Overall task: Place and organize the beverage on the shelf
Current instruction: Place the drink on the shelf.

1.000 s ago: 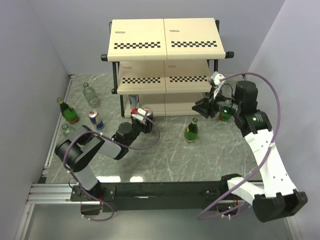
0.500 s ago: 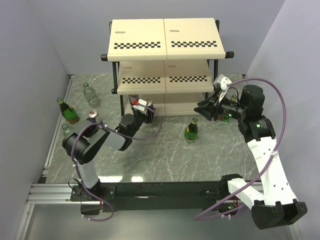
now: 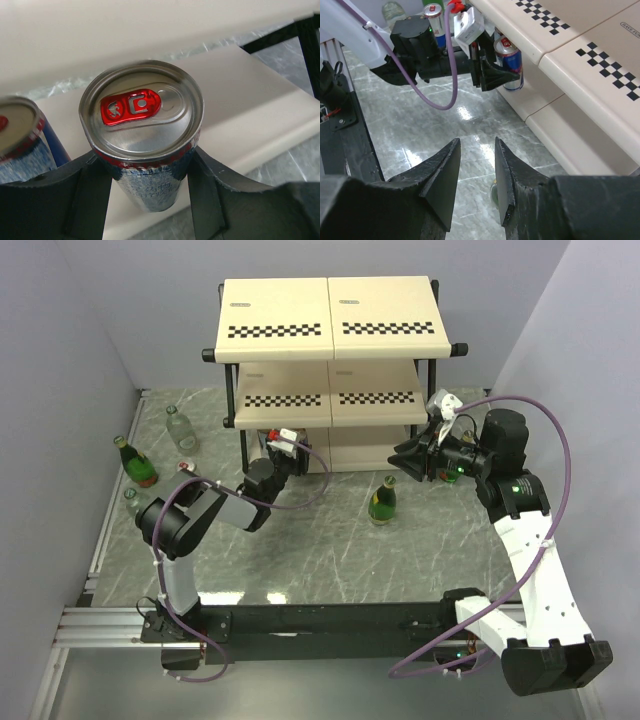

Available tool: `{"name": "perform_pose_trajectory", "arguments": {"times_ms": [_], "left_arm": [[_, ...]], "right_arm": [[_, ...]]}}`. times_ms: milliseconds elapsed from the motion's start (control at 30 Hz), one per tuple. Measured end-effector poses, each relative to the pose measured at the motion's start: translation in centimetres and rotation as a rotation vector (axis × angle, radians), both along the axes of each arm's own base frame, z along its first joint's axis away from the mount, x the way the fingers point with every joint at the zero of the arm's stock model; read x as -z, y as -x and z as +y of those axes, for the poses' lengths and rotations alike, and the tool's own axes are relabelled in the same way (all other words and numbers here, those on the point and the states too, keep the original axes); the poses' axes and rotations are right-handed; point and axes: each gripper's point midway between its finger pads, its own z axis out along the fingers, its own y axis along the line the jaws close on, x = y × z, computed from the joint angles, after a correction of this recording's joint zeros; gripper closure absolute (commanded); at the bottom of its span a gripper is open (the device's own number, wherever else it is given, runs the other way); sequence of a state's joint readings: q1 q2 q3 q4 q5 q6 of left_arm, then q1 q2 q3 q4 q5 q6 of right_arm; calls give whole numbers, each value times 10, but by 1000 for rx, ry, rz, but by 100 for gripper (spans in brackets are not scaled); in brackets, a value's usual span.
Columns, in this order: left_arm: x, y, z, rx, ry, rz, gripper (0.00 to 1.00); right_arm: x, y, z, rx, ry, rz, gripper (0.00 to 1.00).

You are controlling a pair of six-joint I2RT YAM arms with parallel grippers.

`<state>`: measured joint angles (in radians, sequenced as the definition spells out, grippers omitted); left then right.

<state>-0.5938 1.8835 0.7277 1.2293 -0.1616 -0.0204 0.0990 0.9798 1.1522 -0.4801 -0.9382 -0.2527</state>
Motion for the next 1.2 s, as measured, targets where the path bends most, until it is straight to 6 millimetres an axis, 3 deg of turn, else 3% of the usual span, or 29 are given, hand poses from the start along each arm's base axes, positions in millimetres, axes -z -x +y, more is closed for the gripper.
{"name": "perform_pose_trajectory", "arguments": {"times_ms": [667,1200], "left_arm": [[7,-28,4,-64,4,-1,100],[21,-32,10,-103,-6,23,98]], "right_arm": [[3,1,-1,-17,-10,13,59],[3,0,-4,-15,-12,11,59]]}}
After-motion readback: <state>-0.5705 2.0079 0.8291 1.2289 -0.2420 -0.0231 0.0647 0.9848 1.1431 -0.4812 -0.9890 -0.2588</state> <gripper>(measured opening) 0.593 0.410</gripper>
